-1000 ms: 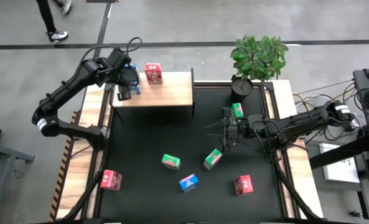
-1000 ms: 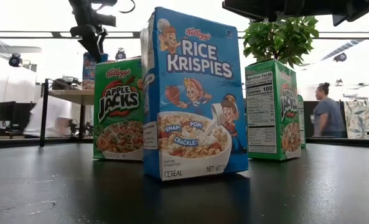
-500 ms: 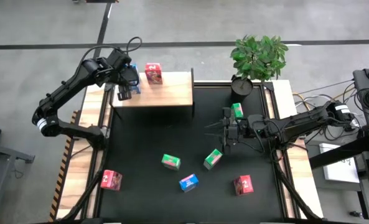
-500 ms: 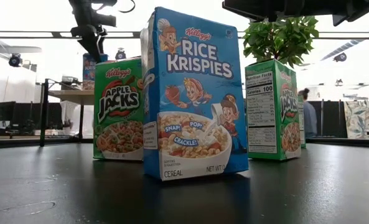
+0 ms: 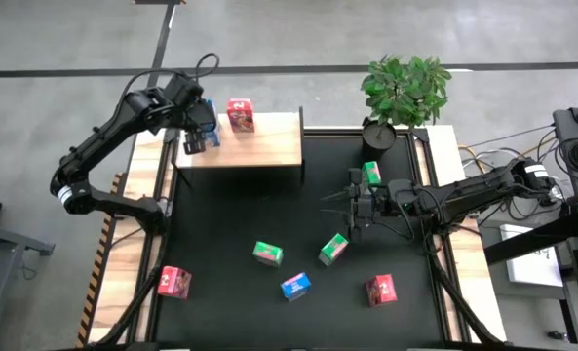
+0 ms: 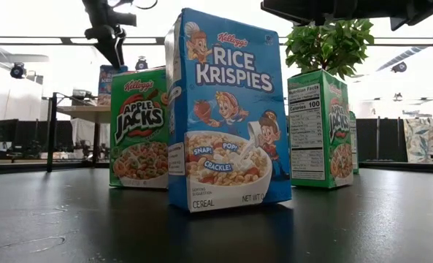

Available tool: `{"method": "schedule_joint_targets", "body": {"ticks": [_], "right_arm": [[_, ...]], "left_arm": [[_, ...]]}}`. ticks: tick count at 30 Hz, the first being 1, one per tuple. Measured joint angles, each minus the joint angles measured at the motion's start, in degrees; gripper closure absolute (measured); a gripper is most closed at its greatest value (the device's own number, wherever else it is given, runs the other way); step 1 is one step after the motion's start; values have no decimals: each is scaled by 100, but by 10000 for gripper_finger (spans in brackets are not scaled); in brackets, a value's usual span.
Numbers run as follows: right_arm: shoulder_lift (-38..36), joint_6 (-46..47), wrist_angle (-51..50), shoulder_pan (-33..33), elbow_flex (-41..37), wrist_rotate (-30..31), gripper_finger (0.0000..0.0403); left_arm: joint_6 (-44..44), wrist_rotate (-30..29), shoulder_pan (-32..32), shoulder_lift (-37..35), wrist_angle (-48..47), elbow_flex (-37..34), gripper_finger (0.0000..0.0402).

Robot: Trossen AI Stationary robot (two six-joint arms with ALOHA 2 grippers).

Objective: Stack cereal on shelf
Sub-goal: Put the top blue cereal box on the shelf aligned with the other blue cereal box

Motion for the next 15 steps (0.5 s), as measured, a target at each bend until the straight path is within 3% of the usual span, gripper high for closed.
{"method": "schedule_joint_targets", "body": {"ticks": [10, 15], "right_arm": [[0, 0, 1, 0, 0, 1, 291], [0, -1, 1, 0, 0, 1, 291]], "left_arm": [[-83, 44, -5, -4, -176, 468, 174], [-570, 910, -4, -13, 69, 721, 178]]}}
